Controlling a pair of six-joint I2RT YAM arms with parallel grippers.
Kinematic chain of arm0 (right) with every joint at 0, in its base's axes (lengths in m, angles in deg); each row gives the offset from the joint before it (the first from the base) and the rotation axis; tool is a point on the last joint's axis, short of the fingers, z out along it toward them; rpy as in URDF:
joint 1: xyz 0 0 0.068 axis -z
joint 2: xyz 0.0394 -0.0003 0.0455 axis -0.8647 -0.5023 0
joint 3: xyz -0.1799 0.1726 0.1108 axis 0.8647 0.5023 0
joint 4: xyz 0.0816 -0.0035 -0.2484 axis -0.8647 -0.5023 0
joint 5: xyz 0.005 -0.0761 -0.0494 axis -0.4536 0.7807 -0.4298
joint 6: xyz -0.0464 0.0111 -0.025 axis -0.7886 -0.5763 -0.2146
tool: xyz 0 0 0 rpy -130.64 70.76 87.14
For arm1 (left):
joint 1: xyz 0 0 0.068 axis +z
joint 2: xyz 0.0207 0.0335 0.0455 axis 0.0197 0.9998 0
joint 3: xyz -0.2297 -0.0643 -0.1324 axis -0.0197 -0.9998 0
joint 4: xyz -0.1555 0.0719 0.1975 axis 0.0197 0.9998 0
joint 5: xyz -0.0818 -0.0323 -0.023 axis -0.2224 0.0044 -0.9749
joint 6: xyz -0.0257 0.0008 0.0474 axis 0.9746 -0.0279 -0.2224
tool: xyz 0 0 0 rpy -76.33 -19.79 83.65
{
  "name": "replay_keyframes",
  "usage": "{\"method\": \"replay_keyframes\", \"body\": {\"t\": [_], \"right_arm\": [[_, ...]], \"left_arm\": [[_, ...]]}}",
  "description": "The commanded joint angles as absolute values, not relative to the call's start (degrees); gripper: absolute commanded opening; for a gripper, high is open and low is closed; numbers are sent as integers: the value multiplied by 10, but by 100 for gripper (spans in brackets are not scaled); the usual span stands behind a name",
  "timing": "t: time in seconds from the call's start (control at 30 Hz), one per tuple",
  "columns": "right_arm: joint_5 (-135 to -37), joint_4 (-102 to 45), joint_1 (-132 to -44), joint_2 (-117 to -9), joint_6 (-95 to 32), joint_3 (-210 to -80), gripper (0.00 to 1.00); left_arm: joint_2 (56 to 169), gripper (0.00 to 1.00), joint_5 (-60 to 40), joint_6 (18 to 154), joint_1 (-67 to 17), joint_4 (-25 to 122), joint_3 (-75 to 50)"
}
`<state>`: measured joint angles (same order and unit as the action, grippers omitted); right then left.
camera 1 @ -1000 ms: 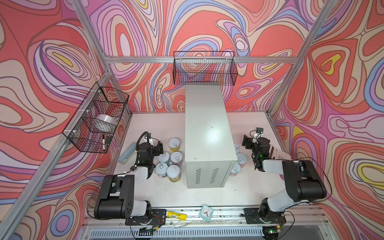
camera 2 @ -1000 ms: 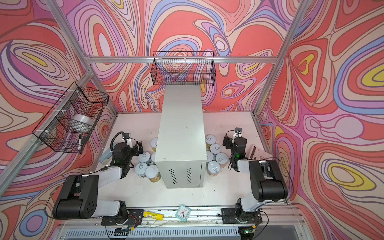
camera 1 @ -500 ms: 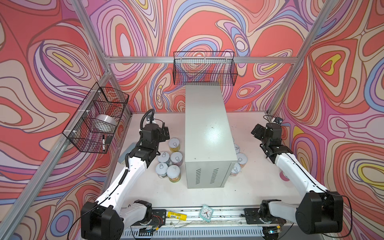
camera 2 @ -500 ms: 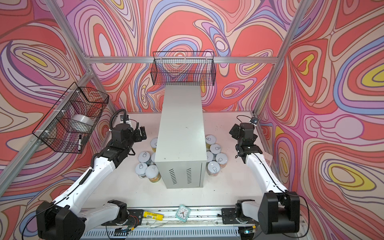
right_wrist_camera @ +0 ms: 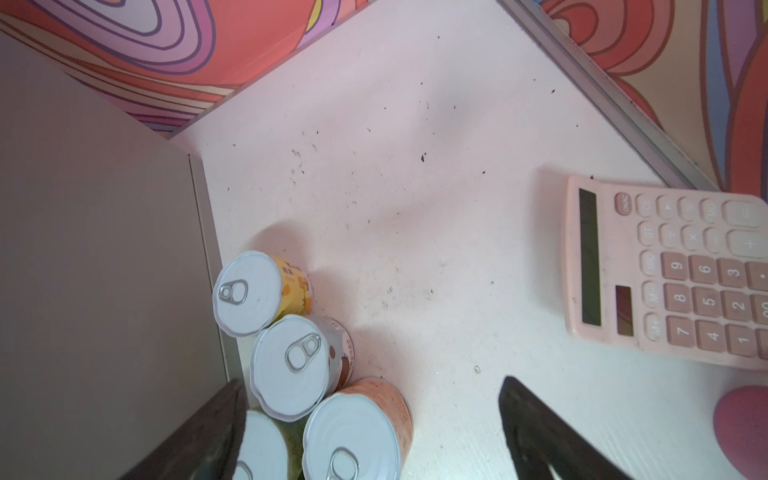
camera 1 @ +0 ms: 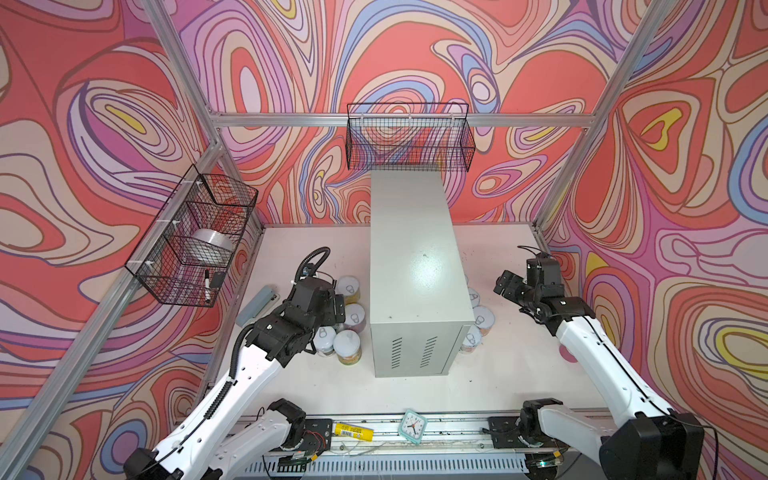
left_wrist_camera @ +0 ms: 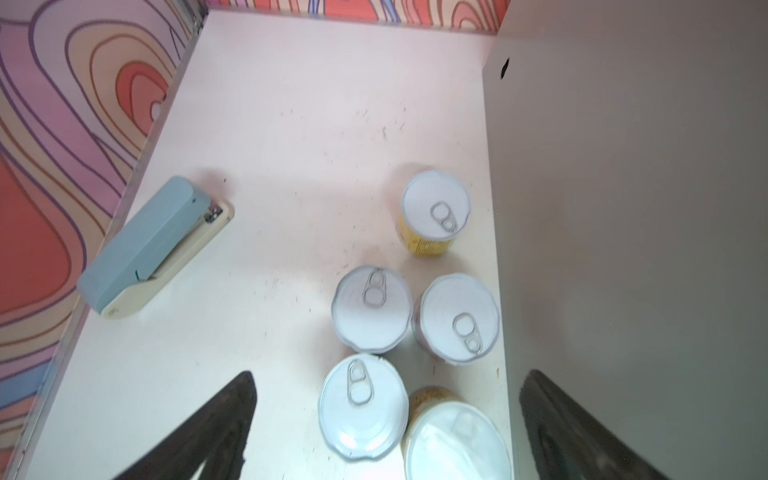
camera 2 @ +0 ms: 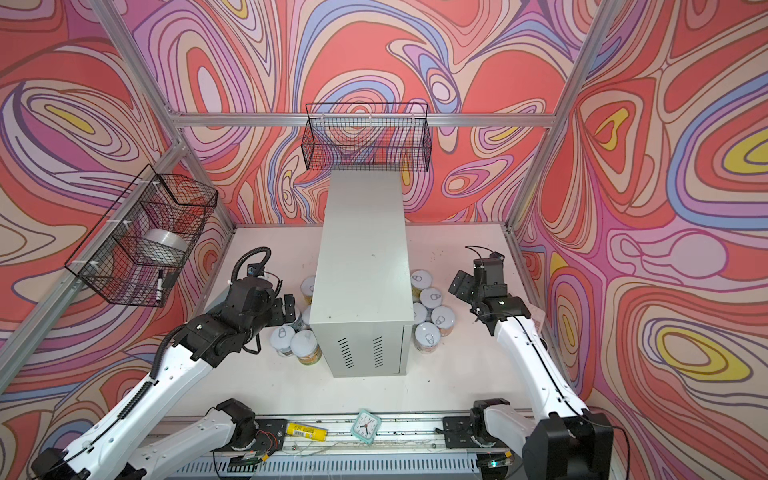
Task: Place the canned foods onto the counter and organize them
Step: 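Move the left gripper over the cans while the right arm rises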
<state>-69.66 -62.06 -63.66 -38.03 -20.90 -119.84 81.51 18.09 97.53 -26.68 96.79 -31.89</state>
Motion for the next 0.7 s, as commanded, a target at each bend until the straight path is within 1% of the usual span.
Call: {"method": "replay_keyframes", "body": {"t": [0.0, 0.1, 0.2, 0.4, 0.5, 0.67], "right_arm": [[-712, -641, -638, -374, -218, -1182, 98], [-727, -623, -638, -367, -216, -1163, 98], [-746, -612, -638, -368, -206, -1150, 97], [-749, -614, -638, -362, -208, -1151, 97], [-751, -611, -639, -357, -208, -1146, 97], [-758, -610, -639, -351, -205, -1133, 97]], "left_arm": [[777, 100, 114, 1012, -275, 1032, -337], [736, 100, 72, 1033, -290, 1006, -373], [735, 100, 49, 1059, -307, 997, -398], [777, 100, 115, 1081, -400, 989, -416], [805, 100, 126, 1086, -416, 982, -416], [817, 100, 133, 1094, -422, 960, -431]]}}
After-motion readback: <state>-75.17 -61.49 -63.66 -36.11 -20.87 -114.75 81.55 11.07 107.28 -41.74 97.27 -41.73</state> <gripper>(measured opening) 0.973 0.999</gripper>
